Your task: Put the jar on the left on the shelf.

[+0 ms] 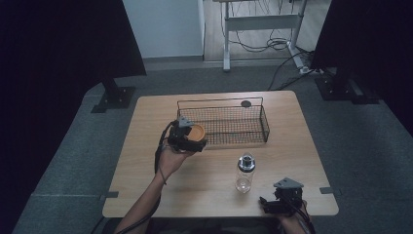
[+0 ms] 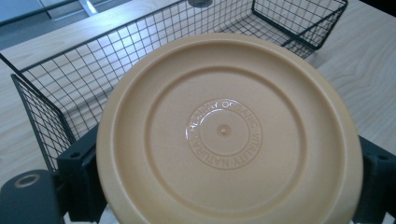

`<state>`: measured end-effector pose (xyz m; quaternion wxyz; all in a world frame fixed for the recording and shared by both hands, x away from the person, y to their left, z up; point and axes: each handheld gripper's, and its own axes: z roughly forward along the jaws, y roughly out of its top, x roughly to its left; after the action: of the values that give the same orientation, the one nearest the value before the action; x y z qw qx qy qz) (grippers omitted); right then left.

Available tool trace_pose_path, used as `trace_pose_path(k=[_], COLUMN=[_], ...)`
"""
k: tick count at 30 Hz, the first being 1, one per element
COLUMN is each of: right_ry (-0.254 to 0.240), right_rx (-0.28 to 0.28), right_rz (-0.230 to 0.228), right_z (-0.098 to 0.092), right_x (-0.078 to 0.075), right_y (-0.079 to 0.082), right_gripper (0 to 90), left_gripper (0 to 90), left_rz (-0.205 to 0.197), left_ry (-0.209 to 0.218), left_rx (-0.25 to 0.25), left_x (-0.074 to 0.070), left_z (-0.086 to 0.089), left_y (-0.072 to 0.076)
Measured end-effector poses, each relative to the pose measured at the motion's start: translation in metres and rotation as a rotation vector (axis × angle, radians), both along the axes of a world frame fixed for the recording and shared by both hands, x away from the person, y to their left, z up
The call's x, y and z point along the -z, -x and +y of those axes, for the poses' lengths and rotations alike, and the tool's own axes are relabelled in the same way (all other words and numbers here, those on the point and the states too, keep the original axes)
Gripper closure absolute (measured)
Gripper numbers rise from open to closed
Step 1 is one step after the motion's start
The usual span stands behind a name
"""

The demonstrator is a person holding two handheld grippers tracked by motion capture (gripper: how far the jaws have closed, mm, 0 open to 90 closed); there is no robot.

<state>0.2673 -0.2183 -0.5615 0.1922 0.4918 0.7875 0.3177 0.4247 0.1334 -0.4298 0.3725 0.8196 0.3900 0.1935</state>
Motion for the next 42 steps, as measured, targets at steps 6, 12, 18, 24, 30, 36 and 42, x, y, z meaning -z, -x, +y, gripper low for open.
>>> trace_pose_path(k=[6, 12, 18, 24, 30, 36, 42], right_ry=[-0.001, -0.001, -0.001, -0.001, -0.001, -0.001, -0.001], right_rx=[0.0, 0.0, -0.001, -0.001, -0.002, -0.004, -0.006], right_rz=[0.0, 0.0, 0.0, -0.001, -0.001, -0.002, -0.002], right_z=[0.0, 0.0, 0.0, 0.0, 0.0, 0.0, 0.0], right_x=[0.0, 0.0, 0.0, 0.0, 0.0, 0.0, 0.0], right_y=[0.0, 0.0, 0.0, 0.0, 0.0, 0.0, 0.0], right_gripper=[0.1, 0.1, 0.1, 0.1, 0.1, 0.1, 0.1], left_gripper=[9.8, 9.8, 9.8, 9.8, 9.8, 9.8, 9.8], left_rz=[-0.002, -0.002, -0.004, 0.003, 0.002, 0.003, 0.006], left_ry=[-0.011, -0.018, -0.019, -0.016, -0.018, -0.014, -0.015], left_rx=[-0.013, -0.024, -0.037, -0.046, -0.054, -0.078, -0.096], left_x=[-0.003, -0.005, -0.006, -0.006, -0.005, -0.004, -0.002], left_z=[-0.001, -0.002, -0.002, -0.001, -0.003, -0.003, -0.003], left_y=[-0.01, -0.02, -0.031, -0.04, -0.05, -0.06, -0.07])
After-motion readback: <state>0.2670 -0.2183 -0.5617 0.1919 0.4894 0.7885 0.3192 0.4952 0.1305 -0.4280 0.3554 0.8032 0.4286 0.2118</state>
